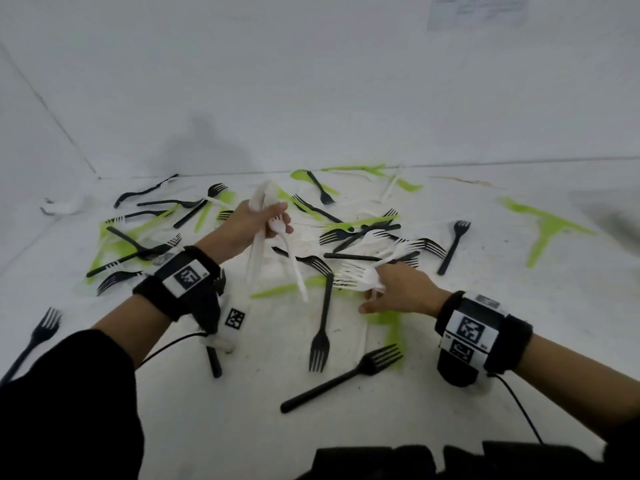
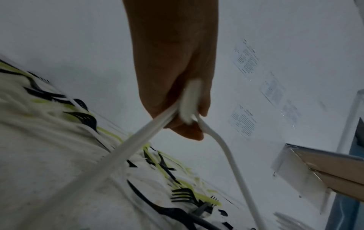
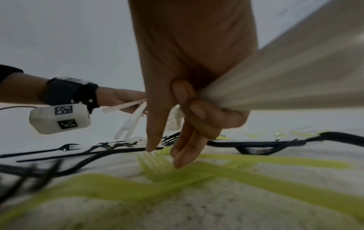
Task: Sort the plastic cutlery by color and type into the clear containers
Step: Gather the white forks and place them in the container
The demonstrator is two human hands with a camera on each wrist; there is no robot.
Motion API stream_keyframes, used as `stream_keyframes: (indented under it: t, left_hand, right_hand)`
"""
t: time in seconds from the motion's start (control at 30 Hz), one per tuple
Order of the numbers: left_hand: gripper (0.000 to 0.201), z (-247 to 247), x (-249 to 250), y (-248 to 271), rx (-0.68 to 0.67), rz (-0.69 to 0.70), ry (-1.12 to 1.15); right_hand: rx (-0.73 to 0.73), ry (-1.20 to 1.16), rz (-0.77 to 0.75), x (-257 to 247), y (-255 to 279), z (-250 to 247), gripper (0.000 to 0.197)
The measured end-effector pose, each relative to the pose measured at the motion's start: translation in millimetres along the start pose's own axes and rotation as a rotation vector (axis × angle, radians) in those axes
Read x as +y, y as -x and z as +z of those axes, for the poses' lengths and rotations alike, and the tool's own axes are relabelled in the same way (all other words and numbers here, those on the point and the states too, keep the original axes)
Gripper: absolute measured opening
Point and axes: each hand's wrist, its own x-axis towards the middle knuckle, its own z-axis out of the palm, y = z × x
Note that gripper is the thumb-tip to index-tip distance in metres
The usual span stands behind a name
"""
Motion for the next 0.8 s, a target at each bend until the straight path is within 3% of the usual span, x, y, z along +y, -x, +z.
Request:
stream_keyframes:
  t: [0.1, 0.27, 0.4, 0.57, 0.8]
  left_hand:
    - [0.021, 22, 9, -9, -0.040, 0.009, 0.062]
    - [0.015, 50, 21, -25, -0.096, 0.034, -0.109]
    - [0.018, 68, 23, -39, -0.169, 0.010, -0.197]
    - [0.015, 76, 21, -46, -0.261, -0.033, -0.240]
    - [0.015, 73, 11, -52, -0.281, -0.029, -0.348]
  right_hand:
    - [-0.012, 0.018, -0.065, -2, 3, 1, 0.035]
    - [0.015, -0.016, -0.120, -8, 3, 6, 0.038]
    - [0.041, 0.103, -0.130, -18, 0, 11, 0.056]
    - [0.080, 0.122, -0.086, -19, -8, 5, 0.035]
    - [0.095, 0.108, 0.032, -10, -7, 8, 0.031]
